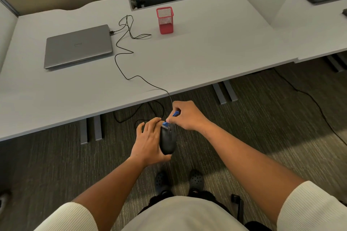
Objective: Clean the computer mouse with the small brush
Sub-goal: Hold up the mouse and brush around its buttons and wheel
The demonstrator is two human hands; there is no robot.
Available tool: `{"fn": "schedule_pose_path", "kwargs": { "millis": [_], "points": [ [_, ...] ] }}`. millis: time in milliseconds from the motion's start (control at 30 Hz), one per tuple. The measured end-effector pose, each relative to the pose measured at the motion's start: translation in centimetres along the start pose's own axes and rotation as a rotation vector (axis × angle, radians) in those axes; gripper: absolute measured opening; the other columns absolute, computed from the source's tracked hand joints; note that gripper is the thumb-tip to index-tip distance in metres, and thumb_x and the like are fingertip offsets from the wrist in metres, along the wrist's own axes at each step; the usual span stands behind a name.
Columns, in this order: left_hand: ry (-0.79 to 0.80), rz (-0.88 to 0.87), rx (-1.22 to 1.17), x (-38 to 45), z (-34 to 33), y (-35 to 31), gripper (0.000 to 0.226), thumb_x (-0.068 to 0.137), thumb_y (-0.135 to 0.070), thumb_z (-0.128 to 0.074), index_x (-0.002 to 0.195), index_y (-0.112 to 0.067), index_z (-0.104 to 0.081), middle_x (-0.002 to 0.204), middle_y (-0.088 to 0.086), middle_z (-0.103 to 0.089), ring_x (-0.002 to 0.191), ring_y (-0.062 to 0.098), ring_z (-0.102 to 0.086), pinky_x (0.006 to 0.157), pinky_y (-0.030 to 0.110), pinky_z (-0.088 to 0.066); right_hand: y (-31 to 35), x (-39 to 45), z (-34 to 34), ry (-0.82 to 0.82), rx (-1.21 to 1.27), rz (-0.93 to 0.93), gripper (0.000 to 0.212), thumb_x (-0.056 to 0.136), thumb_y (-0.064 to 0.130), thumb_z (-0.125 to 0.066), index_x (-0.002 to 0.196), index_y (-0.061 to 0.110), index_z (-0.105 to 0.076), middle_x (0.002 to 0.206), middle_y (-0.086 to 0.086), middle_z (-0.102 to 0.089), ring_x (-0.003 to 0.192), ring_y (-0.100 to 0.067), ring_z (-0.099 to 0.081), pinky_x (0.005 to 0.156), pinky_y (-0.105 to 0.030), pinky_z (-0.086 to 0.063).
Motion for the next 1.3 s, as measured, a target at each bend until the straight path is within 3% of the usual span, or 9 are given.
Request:
{"fn": "schedule_pose_path", "kwargs": {
  "millis": [167,367,467,567,767,933,1067,1167,1300],
  "points": [
    [0.023,0.004,0.026,-0.2,-0.2,0.0,0.113,0.062,-0.083,-0.060,0.152,-0.017,-0.036,0.151,0.005,-0.036,0.142,0.023,-0.029,0.120,0.051,-0.019,-0.2,-0.5,-1.0,0.168,0.015,-0.027,0.030,0.079,0.021,-0.082,0.070,0.022,-0.053,0.075,0.003,-0.060,0.063,-0.008,-0.054,0.057,-0.021,-0.039],
    [-0.005,0.013,0.008,-0.2,0.0,-0.1,0.114,0.059,-0.082,-0.063,0.148,-0.015,-0.039,0.148,0.003,-0.037,0.139,0.022,-0.034,0.119,0.052,-0.023,-1.4,0.3,0.4,-0.169,0.096,-0.111,0.028,0.084,0.016,-0.078,0.071,0.019,-0.053,0.075,0.001,-0.061,0.062,-0.006,-0.055,0.054,-0.018,-0.039],
    [-0.006,0.014,0.005,-0.1,0.0,-0.1,0.113,0.060,-0.081,-0.063,0.149,-0.015,-0.038,0.148,0.004,-0.037,0.140,0.022,-0.033,0.119,0.052,-0.022,-1.7,0.2,0.3,-0.054,0.133,-0.145,0.028,0.079,0.019,-0.082,0.074,0.018,-0.055,0.076,0.000,-0.063,0.063,-0.008,-0.059,0.053,-0.020,-0.045],
    [-0.005,0.006,0.015,-0.1,0.1,-0.3,0.112,0.061,-0.080,-0.064,0.149,-0.015,-0.038,0.149,0.005,-0.038,0.141,0.023,-0.032,0.120,0.052,-0.022,-1.8,-0.2,-0.4,0.087,0.237,-0.202,0.029,0.077,0.014,-0.085,0.075,0.014,-0.056,0.081,-0.007,-0.067,0.080,-0.018,-0.072,0.072,-0.034,-0.063],
    [-0.020,0.015,0.023,0.0,0.3,-0.4,0.114,0.059,-0.081,-0.064,0.148,-0.014,-0.039,0.147,0.003,-0.037,0.140,0.020,-0.032,0.120,0.051,-0.022,-2.2,0.1,0.6,-0.239,0.383,-0.333,0.023,0.081,0.004,-0.080,0.078,0.009,-0.057,0.095,-0.019,-0.069,0.086,-0.024,-0.074,0.079,-0.042,-0.063],
    [-0.031,0.002,0.037,0.0,0.2,-0.7,0.112,0.060,-0.079,-0.066,0.147,-0.012,-0.042,0.146,0.006,-0.041,0.140,0.023,-0.033,0.119,0.052,-0.024,-1.6,-0.7,-0.5,0.085,0.458,-0.336,0.023,0.080,0.001,-0.081,0.079,0.006,-0.058,0.091,-0.017,-0.067,0.081,-0.019,-0.075,0.068,-0.026,-0.063],
    [-0.028,-0.001,0.034,0.2,0.3,-1.0,0.113,0.058,-0.080,-0.065,0.146,-0.014,-0.040,0.146,0.004,-0.039,0.139,0.020,-0.031,0.119,0.051,-0.022,-1.6,-0.8,-1.0,-0.187,0.306,-0.339,0.025,0.082,0.009,-0.079,0.077,0.013,-0.055,0.089,-0.011,-0.066,0.080,-0.020,-0.071,0.070,-0.035,-0.063],
    [-0.022,0.013,0.034,0.0,0.4,-0.8,0.114,0.058,-0.082,-0.063,0.147,-0.015,-0.039,0.147,0.003,-0.036,0.140,0.020,-0.032,0.120,0.050,-0.020,-1.3,-0.5,0.0,-0.324,0.217,-0.299,0.025,0.084,0.009,-0.076,0.076,0.016,-0.054,0.082,-0.005,-0.062,0.071,-0.013,-0.062,0.056,-0.025,-0.051],
    [-0.039,0.014,0.019,-0.2,0.4,-0.7,0.113,0.058,-0.082,-0.064,0.146,-0.014,-0.041,0.145,0.003,-0.038,0.137,0.021,-0.035,0.119,0.052,-0.022,-1.5,-0.5,0.8,-0.237,0.247,-0.299,0.024,0.082,0.009,-0.077,0.076,0.015,-0.054,0.086,-0.009,-0.066,0.078,-0.017,-0.068,0.065,-0.029,-0.056]
  ]
}}
Point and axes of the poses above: each hand's wrist, its own x-axis towards the middle knuckle, its own z-axis out of the back of the hand, y = z × x, the point moved 3 cm from there along x, towards the middle knuckle
